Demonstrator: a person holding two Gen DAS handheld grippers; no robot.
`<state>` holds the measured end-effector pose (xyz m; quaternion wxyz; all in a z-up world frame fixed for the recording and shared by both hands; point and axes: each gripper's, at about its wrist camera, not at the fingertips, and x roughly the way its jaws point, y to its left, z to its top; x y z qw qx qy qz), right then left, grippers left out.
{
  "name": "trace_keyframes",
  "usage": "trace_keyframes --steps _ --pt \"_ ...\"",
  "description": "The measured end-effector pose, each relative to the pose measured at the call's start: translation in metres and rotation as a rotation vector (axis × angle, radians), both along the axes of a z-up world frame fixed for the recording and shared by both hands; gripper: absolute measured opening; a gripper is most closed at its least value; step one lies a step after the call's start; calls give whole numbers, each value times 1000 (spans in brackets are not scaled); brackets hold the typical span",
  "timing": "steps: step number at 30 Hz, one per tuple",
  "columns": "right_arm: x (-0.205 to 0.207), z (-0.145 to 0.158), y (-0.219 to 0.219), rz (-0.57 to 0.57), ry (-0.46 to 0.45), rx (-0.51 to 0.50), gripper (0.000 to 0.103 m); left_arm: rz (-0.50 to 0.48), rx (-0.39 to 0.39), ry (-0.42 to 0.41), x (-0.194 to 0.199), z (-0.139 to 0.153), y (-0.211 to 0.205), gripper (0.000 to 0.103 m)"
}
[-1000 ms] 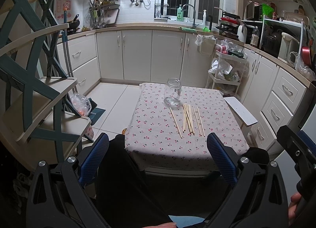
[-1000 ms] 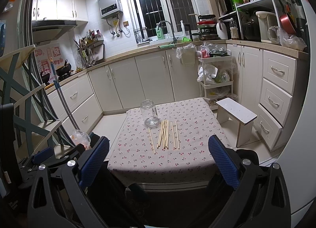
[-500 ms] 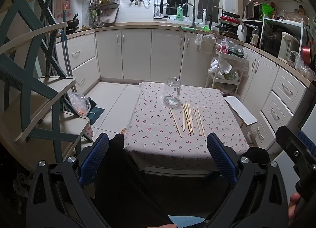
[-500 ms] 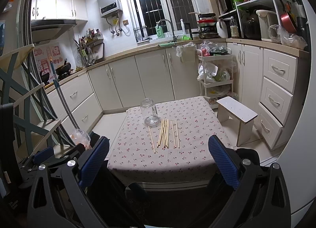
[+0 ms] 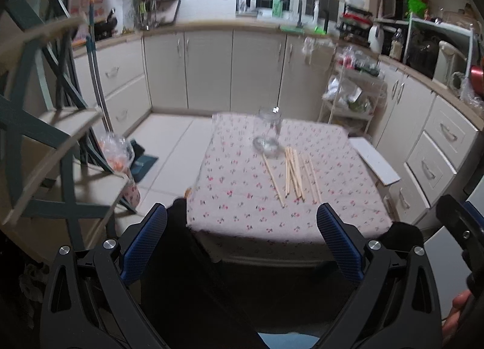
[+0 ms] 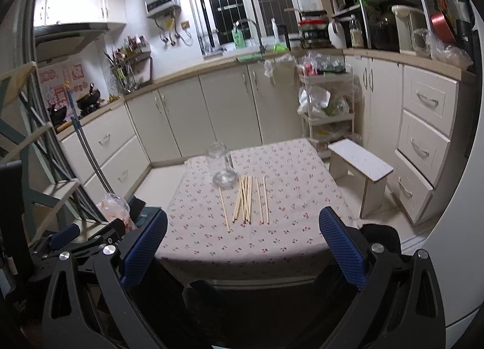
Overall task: Organize utensils
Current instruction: 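Lower both grippers to the wooden chopsticks and close each on one chopstick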
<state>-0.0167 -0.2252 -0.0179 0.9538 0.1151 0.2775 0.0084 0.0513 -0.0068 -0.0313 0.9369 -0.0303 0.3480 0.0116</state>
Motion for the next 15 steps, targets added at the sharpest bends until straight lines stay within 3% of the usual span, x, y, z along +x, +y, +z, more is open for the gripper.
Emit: trace_keyframes --steps 15 --pt "94 -40 -20 20 137 26 96 -8 1 127 112 -56 -6 95"
